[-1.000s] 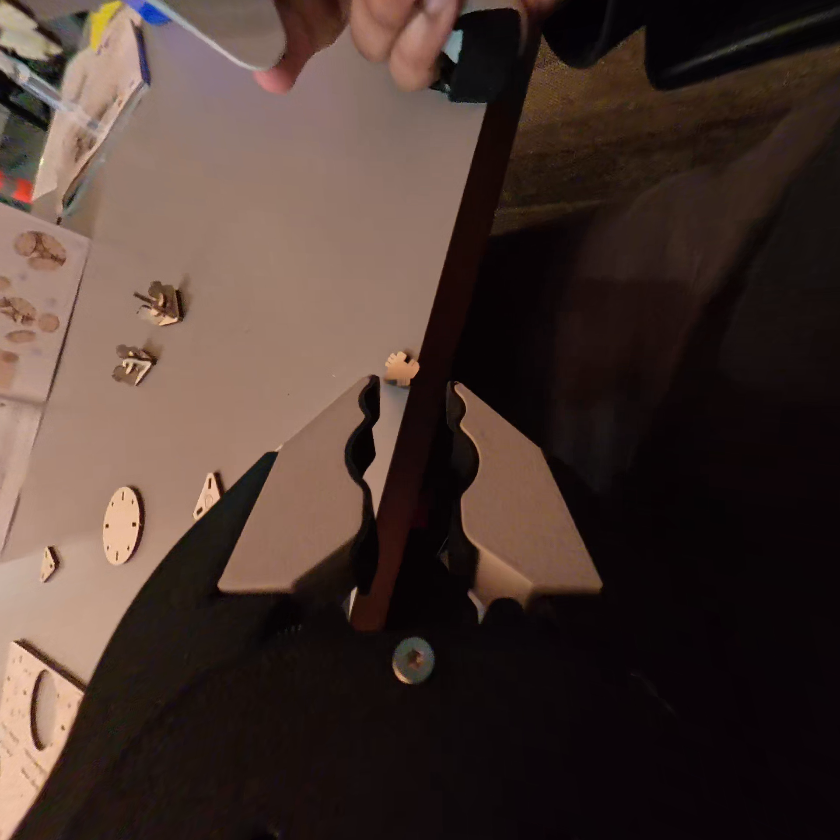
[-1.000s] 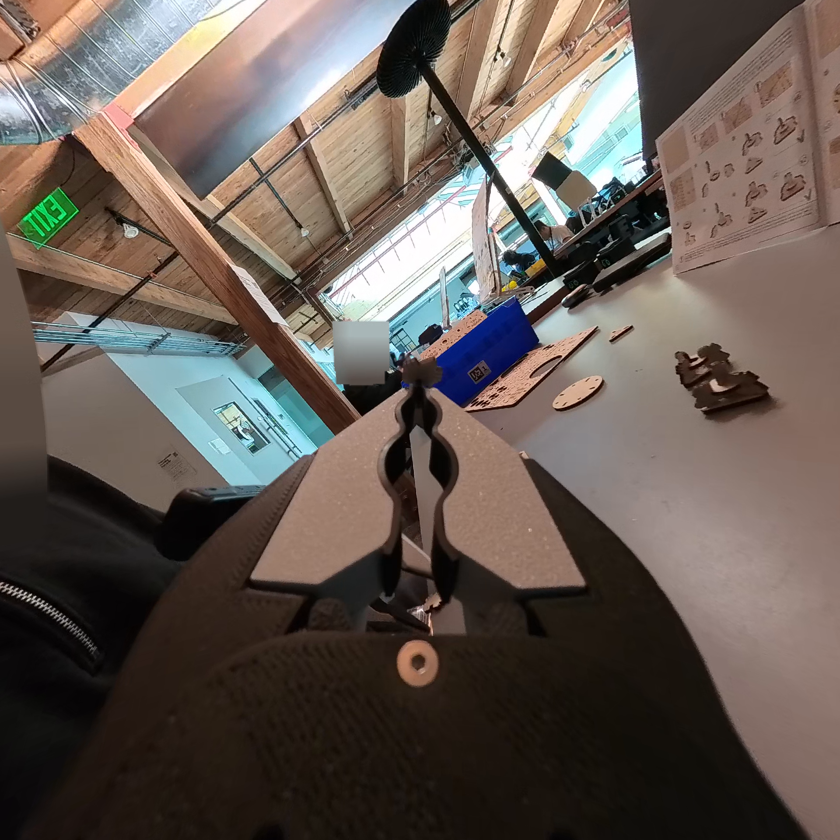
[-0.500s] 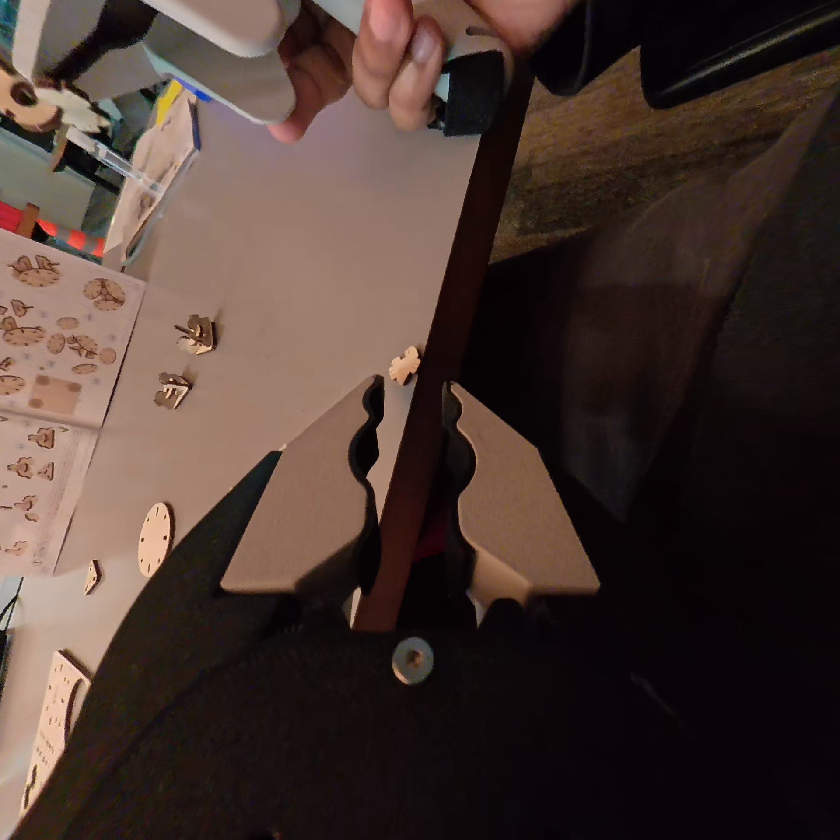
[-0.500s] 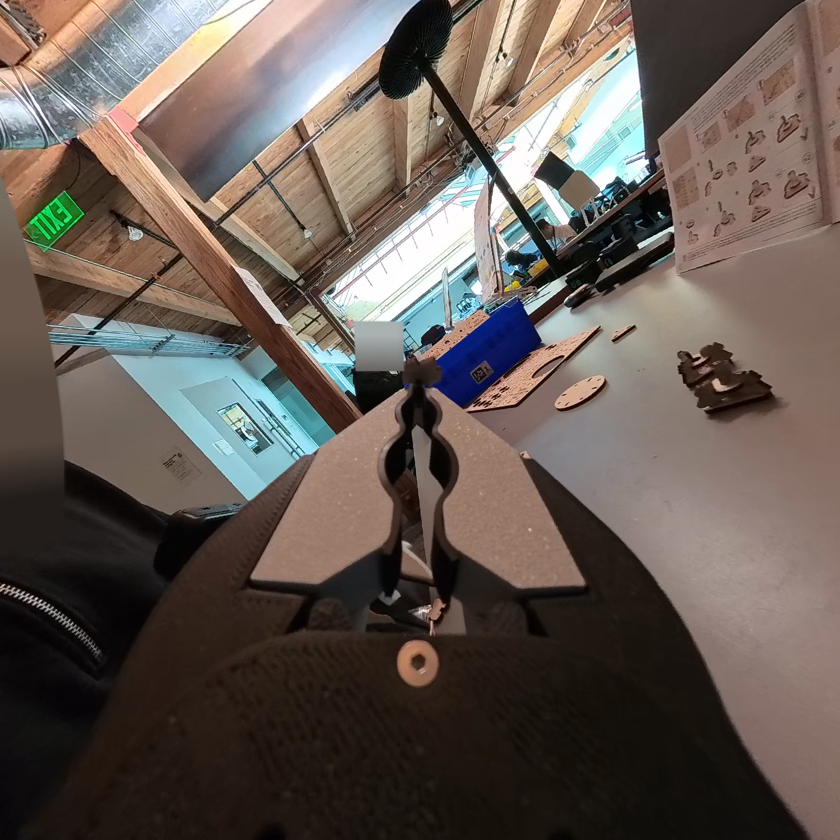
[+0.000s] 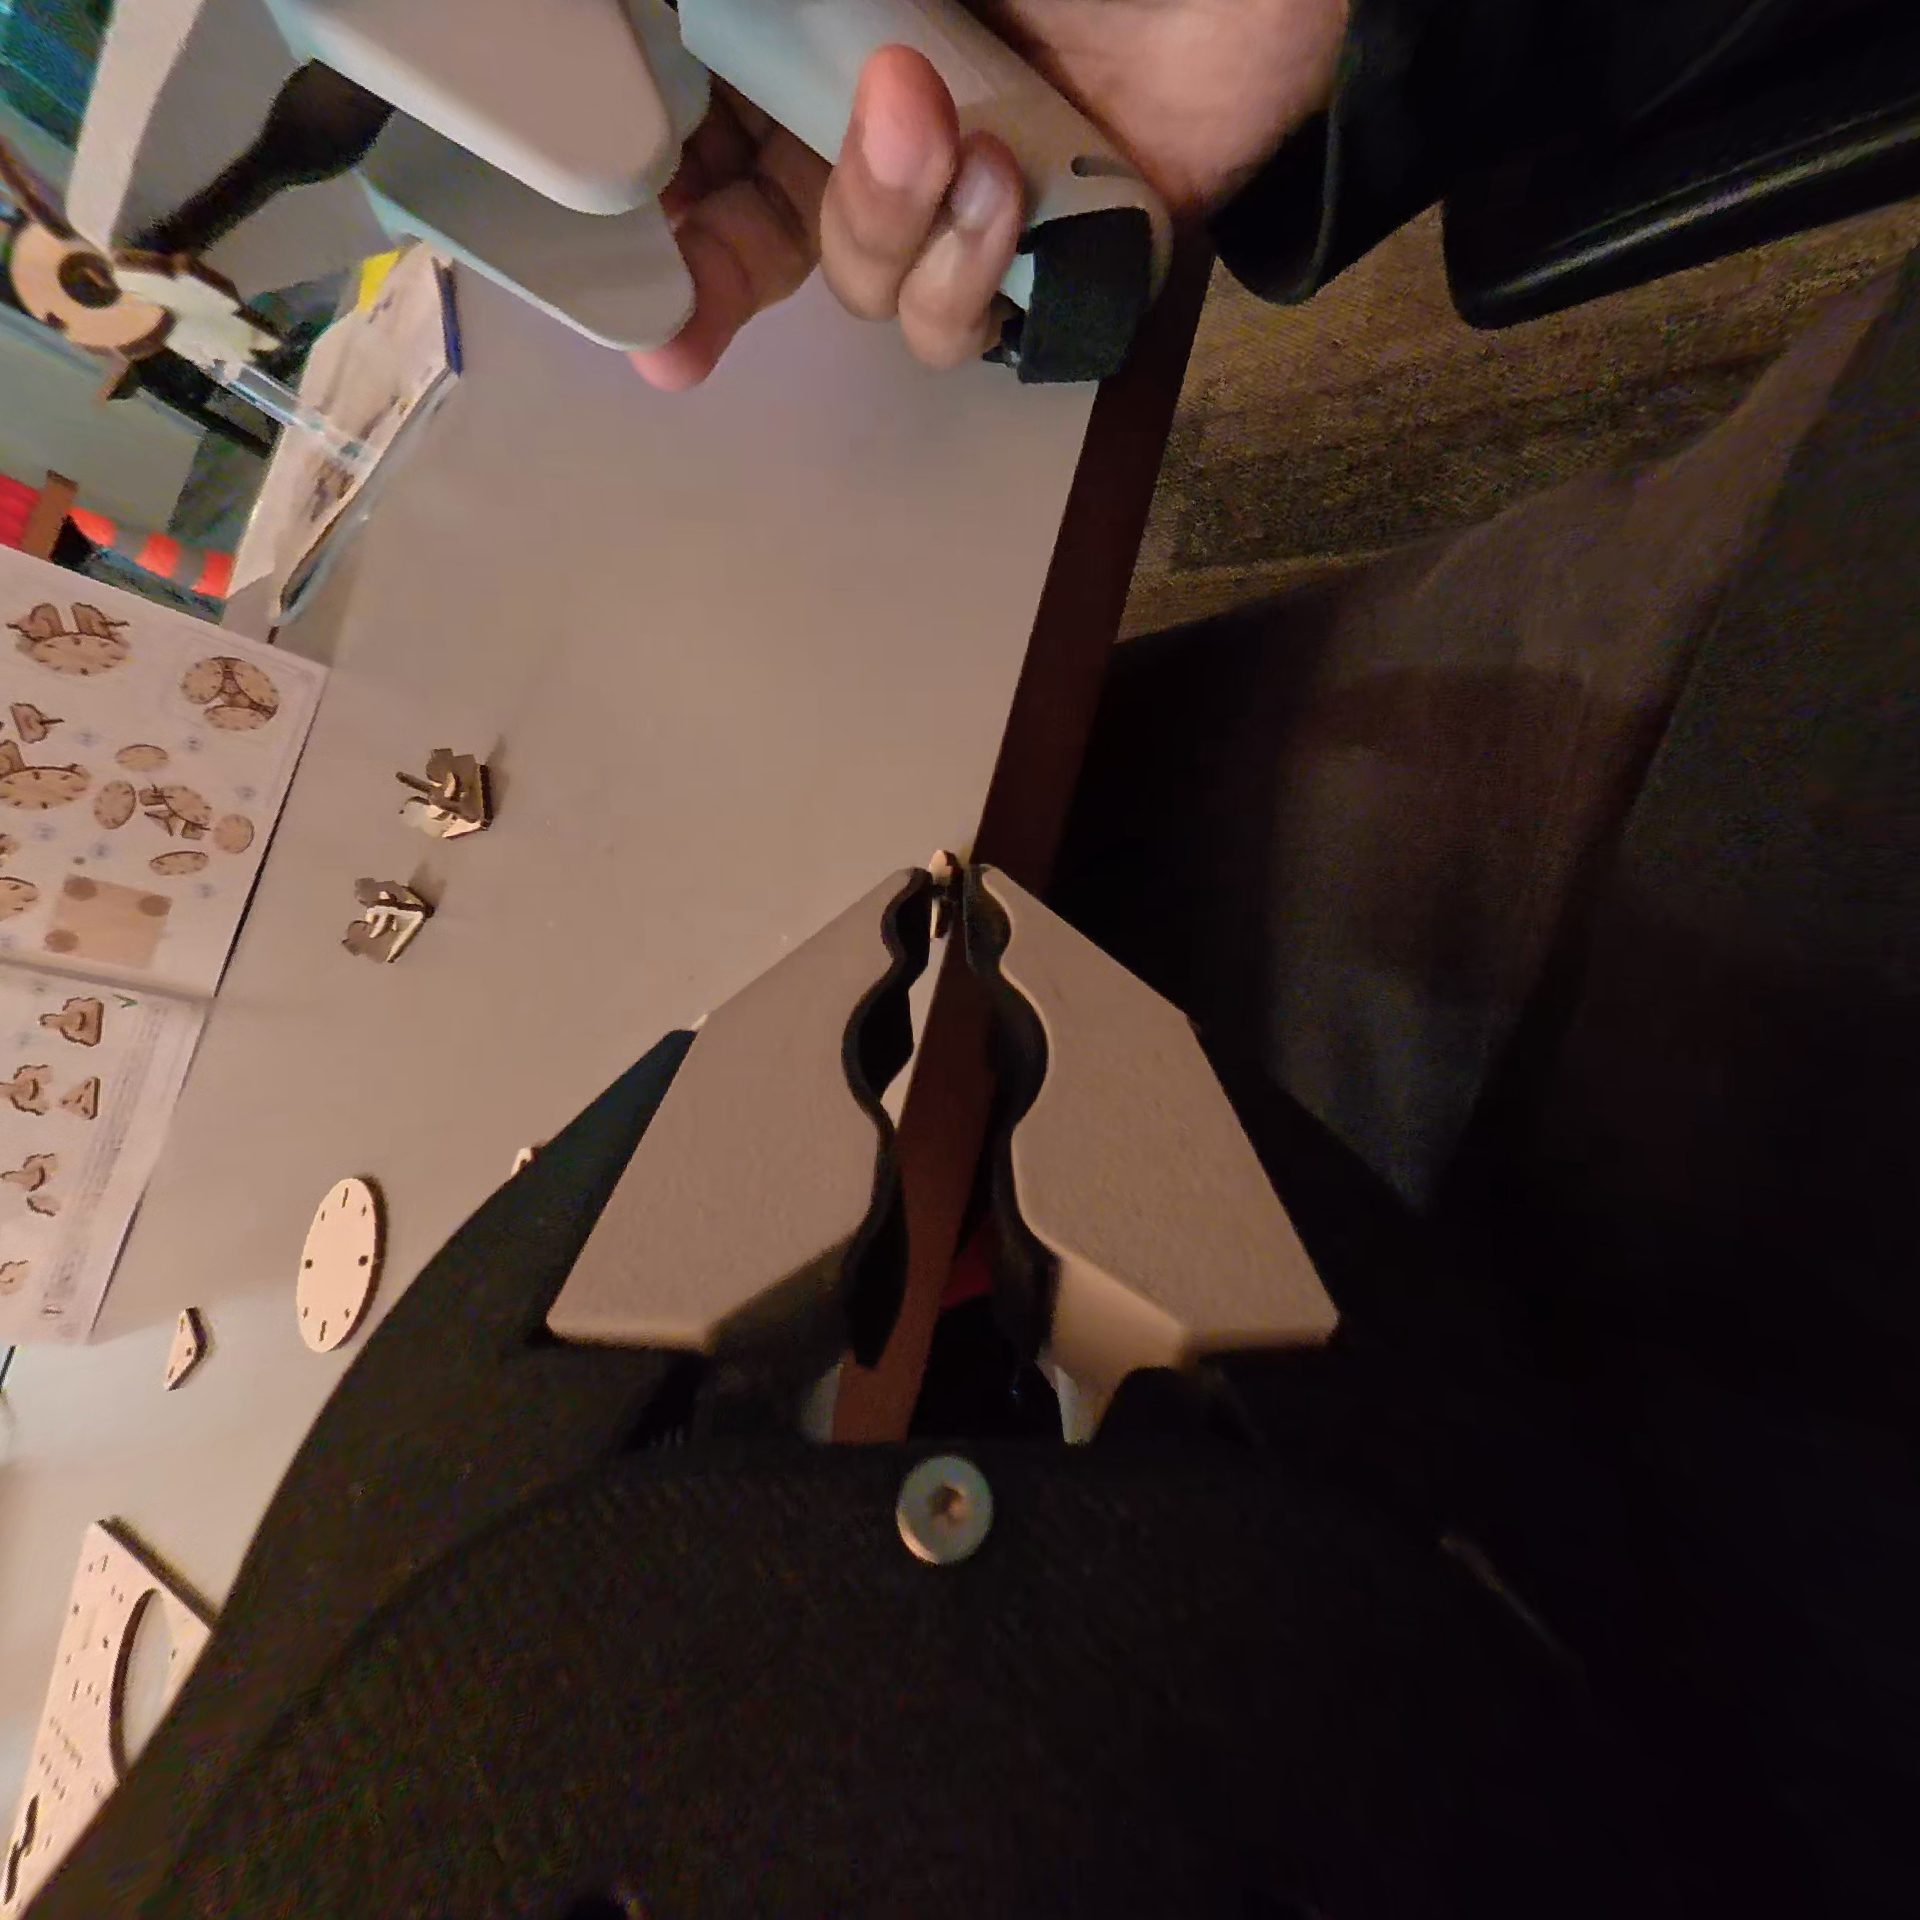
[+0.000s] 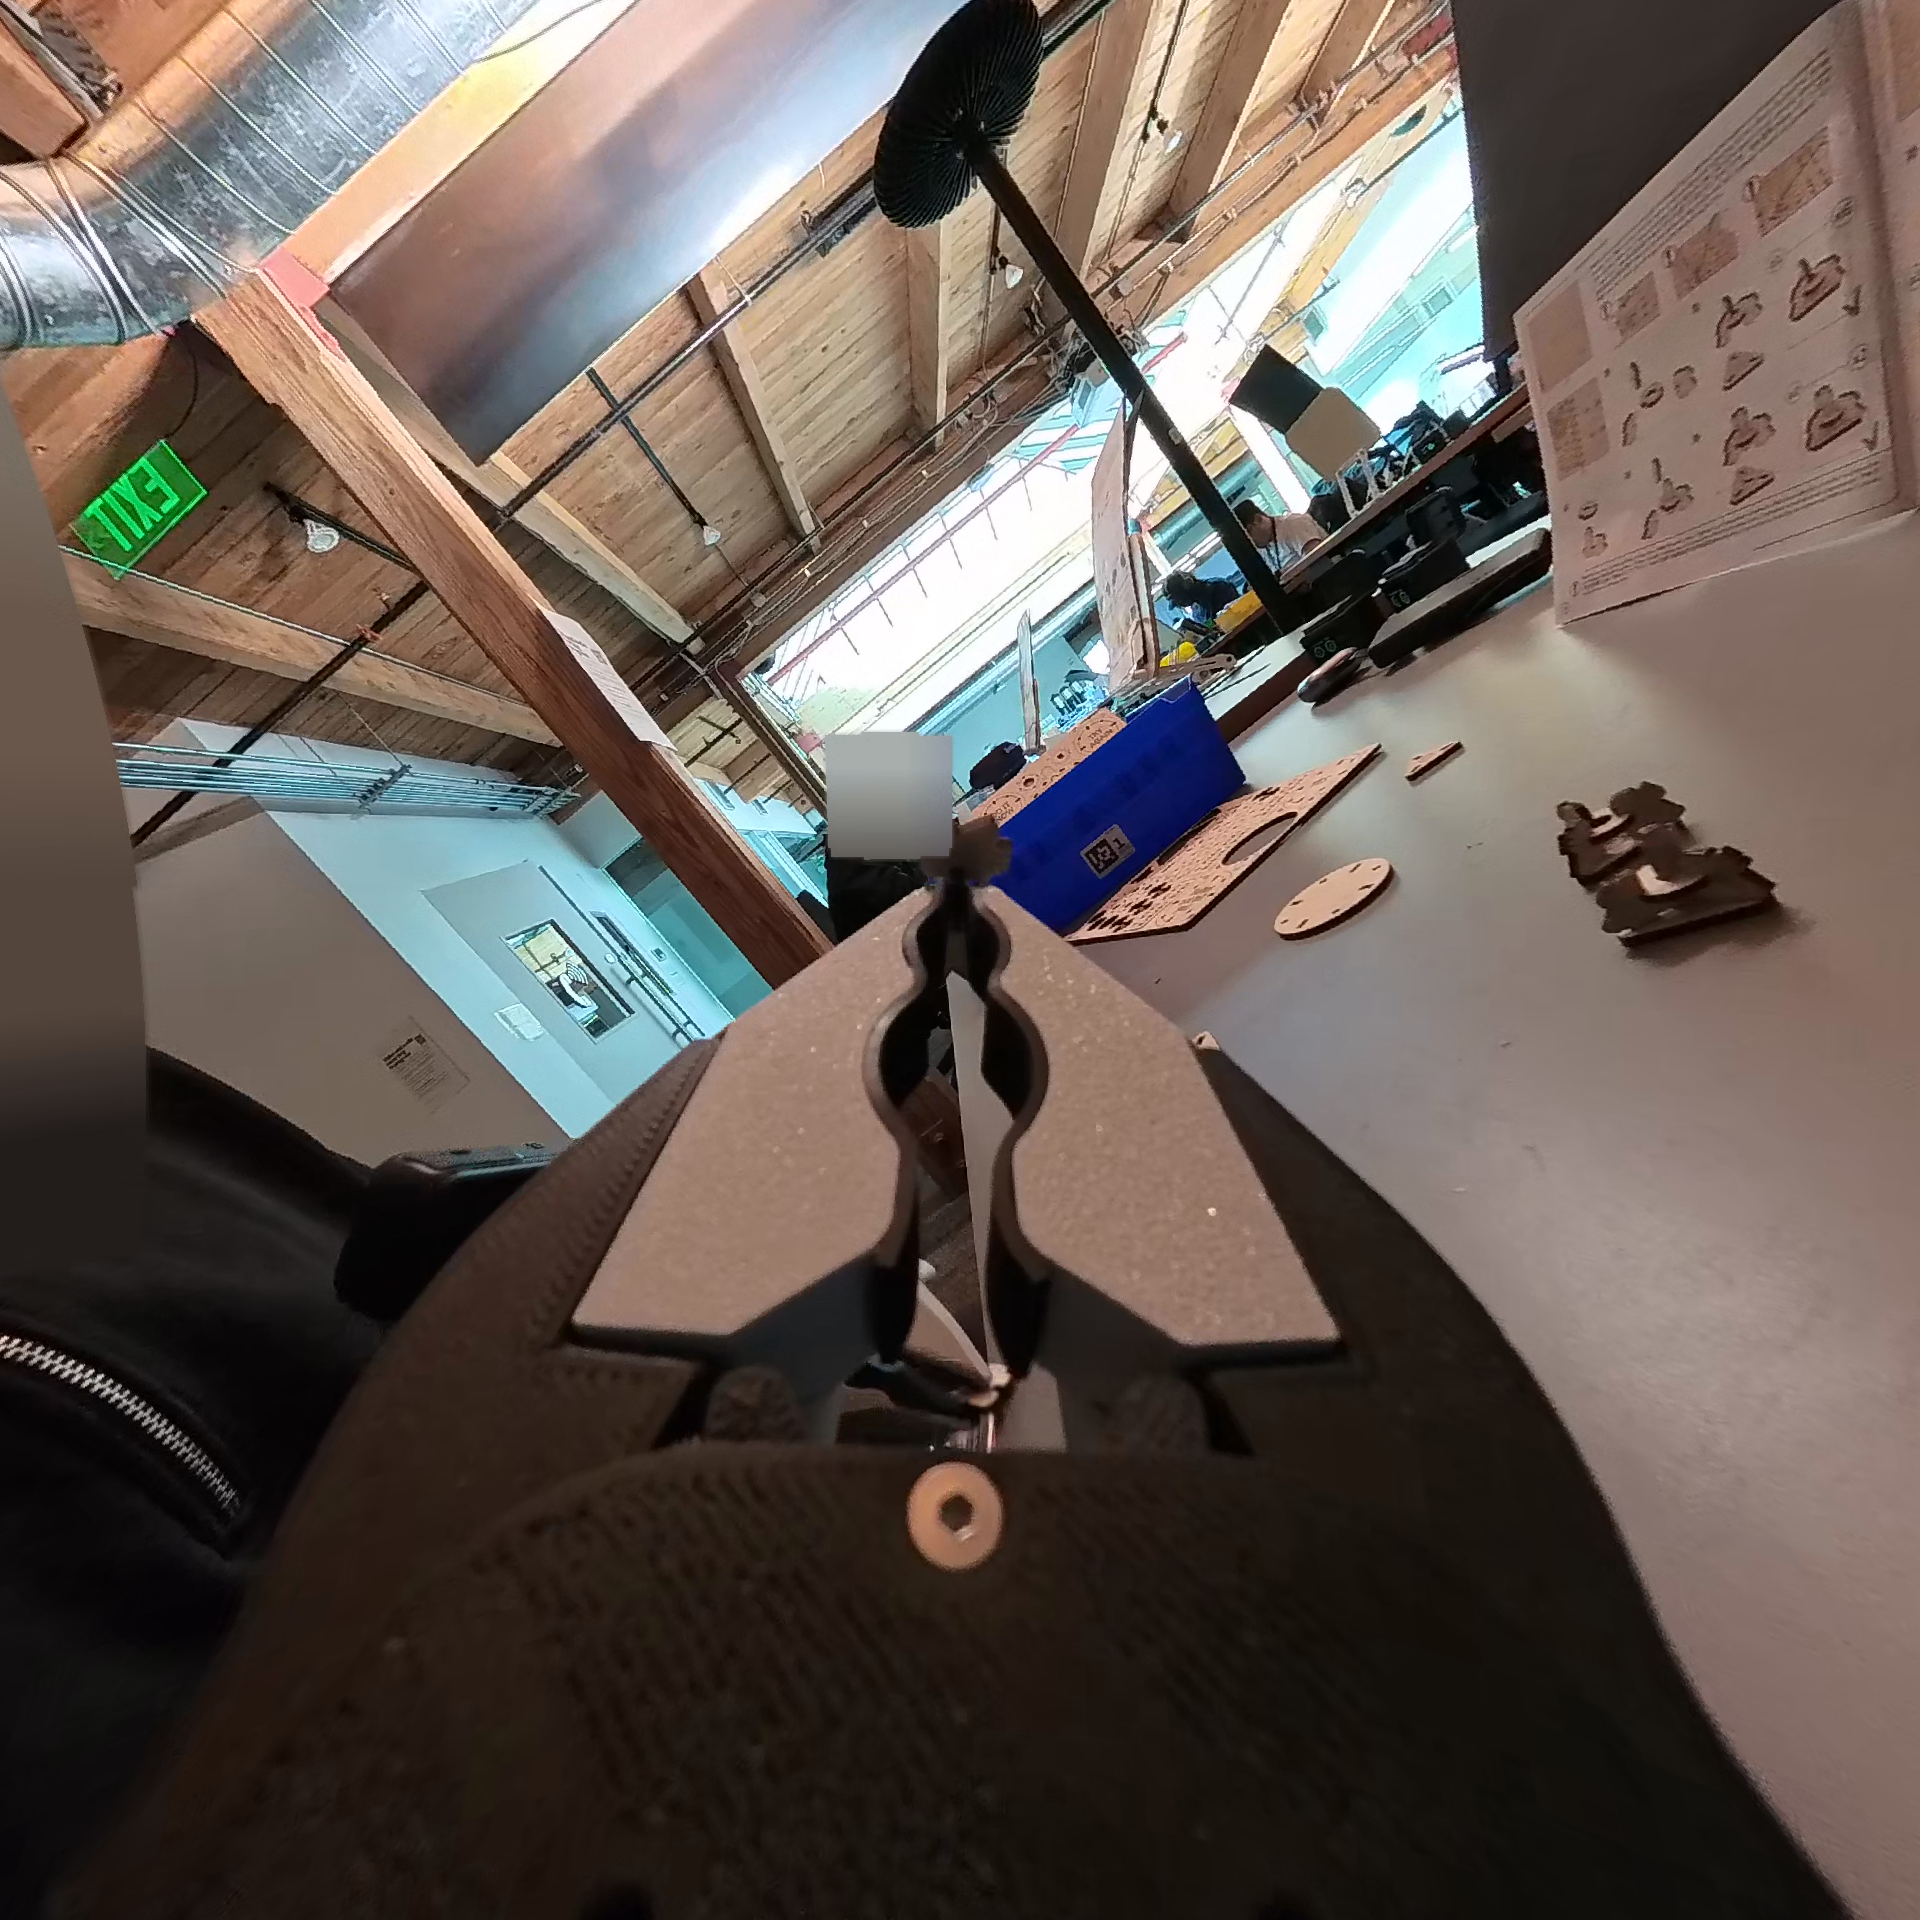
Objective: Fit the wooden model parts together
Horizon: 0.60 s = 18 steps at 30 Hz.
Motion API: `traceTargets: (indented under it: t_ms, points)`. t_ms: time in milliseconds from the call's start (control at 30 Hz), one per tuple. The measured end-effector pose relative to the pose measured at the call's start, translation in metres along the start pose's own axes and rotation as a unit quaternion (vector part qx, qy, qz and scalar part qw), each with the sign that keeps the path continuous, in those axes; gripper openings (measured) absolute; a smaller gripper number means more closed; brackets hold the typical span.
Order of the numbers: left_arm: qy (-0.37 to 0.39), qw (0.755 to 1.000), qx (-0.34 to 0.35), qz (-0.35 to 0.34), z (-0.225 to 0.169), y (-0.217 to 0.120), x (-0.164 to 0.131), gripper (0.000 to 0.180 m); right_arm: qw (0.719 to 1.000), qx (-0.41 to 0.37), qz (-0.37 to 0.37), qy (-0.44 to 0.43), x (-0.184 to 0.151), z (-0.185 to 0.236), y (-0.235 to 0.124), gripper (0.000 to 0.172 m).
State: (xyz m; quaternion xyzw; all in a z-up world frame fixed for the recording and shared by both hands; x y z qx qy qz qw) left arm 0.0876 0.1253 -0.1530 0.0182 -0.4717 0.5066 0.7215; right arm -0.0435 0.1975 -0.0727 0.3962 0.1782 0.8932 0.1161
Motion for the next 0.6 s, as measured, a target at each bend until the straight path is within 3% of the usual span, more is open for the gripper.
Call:
traceTargets:
  t_ms: [133,300,367,467,533,600]
  points:
    - [-0.038,0.999,-0.001,-0.027,0.004,-0.004,0.006,0.003,1.000,0.000,0.001,-0.001,0.000,0.000,0.000,0.000]
    - [-0.179,0.976,0.006,-0.124,0.031,-0.020,0.015,0.003,1.000,0.009,0.018,0.001,-0.004,0.003,0.002,0.000]
    - [-0.259,0.948,0.001,-0.186,0.049,-0.033,0.020,0.003,0.999,0.022,0.031,0.023,-0.008,0.006,0.005,0.000]
    - [-0.372,0.879,-0.037,-0.296,0.077,-0.054,0.026,0.002,0.991,0.062,0.053,0.106,-0.017,0.016,0.013,0.000]
    - [-0.421,0.835,-0.058,-0.349,0.092,-0.065,0.027,0.002,0.977,0.091,0.075,0.178,-0.026,0.023,0.019,0.000]
    - [-0.440,0.807,-0.077,-0.386,0.100,-0.073,0.029,0.002,0.959,0.109,0.087,0.247,-0.033,0.028,0.023,0.000]
Point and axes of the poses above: each gripper's, where its closed fingertips meet, y out along the fingers, x out of its top, z = x × y across the jaws, the point moved 5 cm from there along -y, back along the fingers, and after that the axes turned 8 degrees about -z, right-handed, at the moved point
